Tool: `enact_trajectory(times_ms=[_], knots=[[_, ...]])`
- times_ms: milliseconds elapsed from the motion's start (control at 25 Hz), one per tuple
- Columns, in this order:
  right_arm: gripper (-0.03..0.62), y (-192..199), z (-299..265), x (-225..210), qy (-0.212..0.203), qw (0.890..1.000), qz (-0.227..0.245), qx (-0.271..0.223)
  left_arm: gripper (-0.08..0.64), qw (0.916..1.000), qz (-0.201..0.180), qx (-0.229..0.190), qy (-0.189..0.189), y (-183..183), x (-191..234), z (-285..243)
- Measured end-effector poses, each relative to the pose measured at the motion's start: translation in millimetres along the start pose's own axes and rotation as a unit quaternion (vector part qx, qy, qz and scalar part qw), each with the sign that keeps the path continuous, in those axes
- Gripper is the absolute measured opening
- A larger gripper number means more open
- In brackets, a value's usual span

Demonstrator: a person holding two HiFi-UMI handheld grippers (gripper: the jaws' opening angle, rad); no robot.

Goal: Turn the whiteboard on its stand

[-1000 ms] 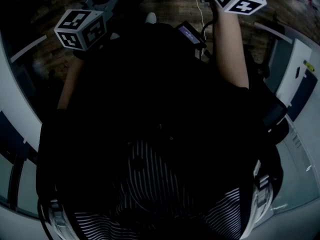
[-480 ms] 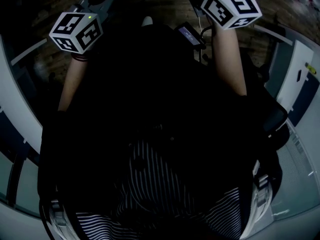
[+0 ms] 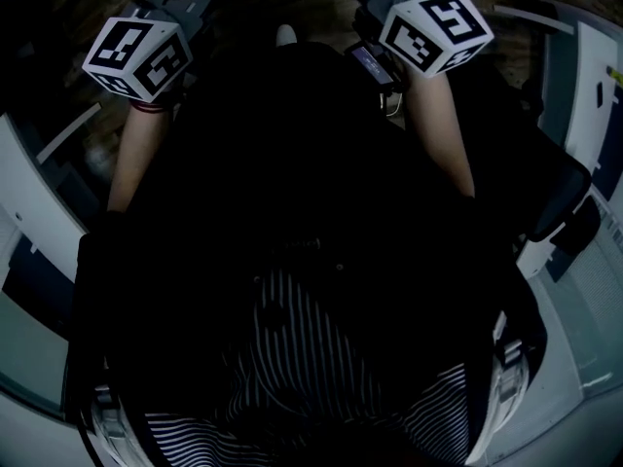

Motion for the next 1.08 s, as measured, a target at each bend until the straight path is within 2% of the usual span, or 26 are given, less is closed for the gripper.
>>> enact_trajectory(times_ms=[80,120,240,320,480,560,720,840,1080], knots=[[0.045,6,4,13,-0.003,1.000,-0.025,-0.014,0.002,0.9999,0.009,-0.007,0.011,-1,-2,4],[0.005,8,5,18,0.000,0.999,-0.038,-0.023,0.002,0.9998,0.011,-0.009,0.017,-1,-2,7],[0.003,15,2,38,0.011,0.998,-0.052,-0.027,0.002,0.9993,0.002,-0.009,0.037,4,-1,29],[0.003,18,-2,58,0.009,0.999,-0.039,-0.011,0.002,0.9991,0.004,-0.011,0.040,8,5,47],[0.003,14,-5,92,0.036,0.999,0.035,0.018,0.002,0.9982,0.005,-0.001,0.060,12,19,88],[0.002,12,-8,106,0.046,0.999,0.025,0.005,0.002,0.9976,0.001,0.004,0.069,18,33,115],[0.002,29,-22,151,0.047,0.998,0.026,0.017,0.002,0.9989,-0.005,-0.018,0.042,15,51,162],[0.002,44,-21,167,0.051,0.998,0.016,0.028,0.002,0.9978,-0.015,-0.020,0.061,15,30,170],[0.002,71,7,190,0.065,0.996,-0.012,0.052,0.002,0.9915,-0.030,0.031,0.123,49,-25,168]])
Point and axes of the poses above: the fingertips, and each gripper's own axes: z backward along the fingers, x to its left, y out of its underside, the point moved 1 cm from there along z, backward along the fingers, and after that the axes turned 6 degrees about -y, right-handed, at the moved point
